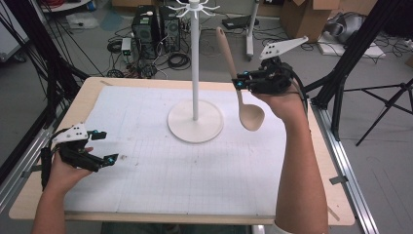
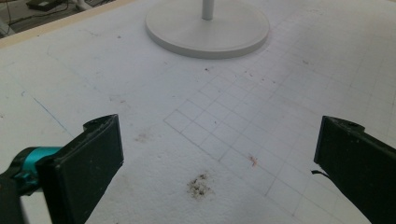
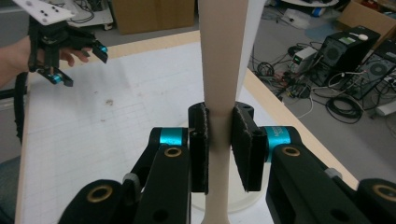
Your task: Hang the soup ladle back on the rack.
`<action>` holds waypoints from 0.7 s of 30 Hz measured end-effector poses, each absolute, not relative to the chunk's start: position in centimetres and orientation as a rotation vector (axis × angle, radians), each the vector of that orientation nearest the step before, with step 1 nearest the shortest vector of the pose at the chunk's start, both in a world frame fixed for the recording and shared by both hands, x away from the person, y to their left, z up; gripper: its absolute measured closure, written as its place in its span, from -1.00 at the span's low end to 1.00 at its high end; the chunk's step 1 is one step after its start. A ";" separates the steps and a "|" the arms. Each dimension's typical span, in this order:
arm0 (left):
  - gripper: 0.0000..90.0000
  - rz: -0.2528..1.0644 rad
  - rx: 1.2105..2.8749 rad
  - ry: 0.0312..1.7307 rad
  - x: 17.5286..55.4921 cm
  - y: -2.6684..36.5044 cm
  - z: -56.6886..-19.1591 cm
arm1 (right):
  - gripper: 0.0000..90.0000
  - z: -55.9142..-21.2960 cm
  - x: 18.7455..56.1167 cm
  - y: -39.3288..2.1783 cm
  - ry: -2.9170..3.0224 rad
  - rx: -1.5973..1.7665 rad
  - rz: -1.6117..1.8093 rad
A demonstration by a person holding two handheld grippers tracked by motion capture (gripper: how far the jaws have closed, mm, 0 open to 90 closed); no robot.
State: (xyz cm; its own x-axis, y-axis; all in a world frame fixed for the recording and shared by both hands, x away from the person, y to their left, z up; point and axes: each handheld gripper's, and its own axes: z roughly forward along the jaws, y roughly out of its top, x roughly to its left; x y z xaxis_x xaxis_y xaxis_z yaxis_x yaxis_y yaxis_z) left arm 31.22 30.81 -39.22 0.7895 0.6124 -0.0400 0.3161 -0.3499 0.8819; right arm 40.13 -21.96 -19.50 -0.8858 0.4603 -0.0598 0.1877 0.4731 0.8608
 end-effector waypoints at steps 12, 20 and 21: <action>-0.96 0.369 1.951 0.702 31.2 31.2 -39.2 | 0.73 -17.4 41.9 -21.4 2.428 0.592 1.363; -0.96 0.369 1.945 0.710 31.1 31.5 -39.2 | 0.73 -16.9 42.5 -20.9 2.429 0.593 1.346; -0.96 0.371 1.943 0.711 31.1 31.6 -39.2 | 0.73 -16.8 42.5 -20.8 2.427 0.596 1.349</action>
State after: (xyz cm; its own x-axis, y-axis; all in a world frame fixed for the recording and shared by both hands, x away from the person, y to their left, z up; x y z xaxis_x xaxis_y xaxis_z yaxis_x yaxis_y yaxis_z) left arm 31.13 31.55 -39.23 0.7806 0.6234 -0.0455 0.3190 -0.3346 0.8867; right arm 42.52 -20.76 -16.84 -0.8689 0.4915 -0.0590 0.2093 0.4728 0.8560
